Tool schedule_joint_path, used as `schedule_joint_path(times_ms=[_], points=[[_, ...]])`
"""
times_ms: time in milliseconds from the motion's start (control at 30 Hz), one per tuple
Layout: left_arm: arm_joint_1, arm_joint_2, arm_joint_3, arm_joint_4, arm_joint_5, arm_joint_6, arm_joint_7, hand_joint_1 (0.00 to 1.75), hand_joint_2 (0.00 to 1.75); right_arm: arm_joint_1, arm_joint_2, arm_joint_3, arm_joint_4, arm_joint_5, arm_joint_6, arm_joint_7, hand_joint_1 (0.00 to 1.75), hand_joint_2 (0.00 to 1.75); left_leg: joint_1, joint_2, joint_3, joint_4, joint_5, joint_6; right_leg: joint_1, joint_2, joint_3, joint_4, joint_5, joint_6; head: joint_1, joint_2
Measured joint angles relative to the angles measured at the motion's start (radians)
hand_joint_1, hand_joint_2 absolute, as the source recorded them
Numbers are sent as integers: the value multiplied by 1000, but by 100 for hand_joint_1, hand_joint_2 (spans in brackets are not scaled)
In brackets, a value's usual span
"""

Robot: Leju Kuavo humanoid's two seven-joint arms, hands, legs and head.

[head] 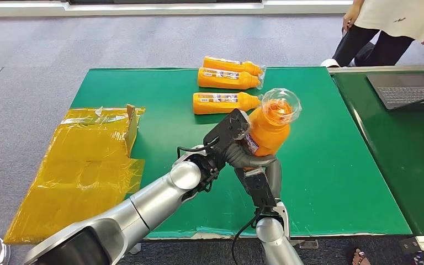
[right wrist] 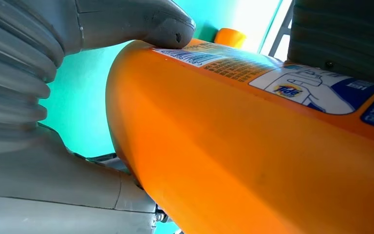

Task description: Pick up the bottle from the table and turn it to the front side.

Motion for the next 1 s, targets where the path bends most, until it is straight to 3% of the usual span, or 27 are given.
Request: schedule_joint_path(times_ms=[167, 300, 467, 633, 767, 1000], points=[[2, -2, 12, 2, -14, -9, 0, 175, 175, 2, 0, 0, -6, 7, -3, 7, 54, 175, 0, 0, 0, 0, 0, 0, 0, 0, 0, 0, 0, 0, 0, 0], [3, -3, 16, 2, -18, -10, -1, 175, 175, 2, 0, 0, -7, 8, -4, 7, 0, 175, 0, 0, 0, 0, 0, 0, 0, 0, 0, 0, 0, 0, 0, 0], [16, -4, 53, 10, -92, -41, -38, 175, 175, 23, 0, -1, -36, 15, -4, 14, 0, 175, 0, 0, 0, 0, 0, 0, 0, 0, 0, 0, 0, 0, 0, 0], [45, -3, 144, 32, -248, -65, -79, 175, 175, 66, 0, -5, -96, 50, 7, 35, 0, 175, 0, 0, -1, 0, 0, 0, 0, 0, 0, 0, 0, 0, 0, 0], [59, 9, 217, 51, -439, 1, -89, 175, 175, 100, 0, -6, -158, 85, 40, 44, 0, 175, 0, 1, -1, -1, 0, 0, 0, 0, 0, 0, 0, 0, 0, 0], [88, 87, 360, 65, -729, 84, -101, 175, 175, 114, -5, -1, -204, 84, 71, 41, 0, 175, 1, 0, -1, -1, 1, -1, 1, 0, -1, 0, 0, 0, -1, 0]])
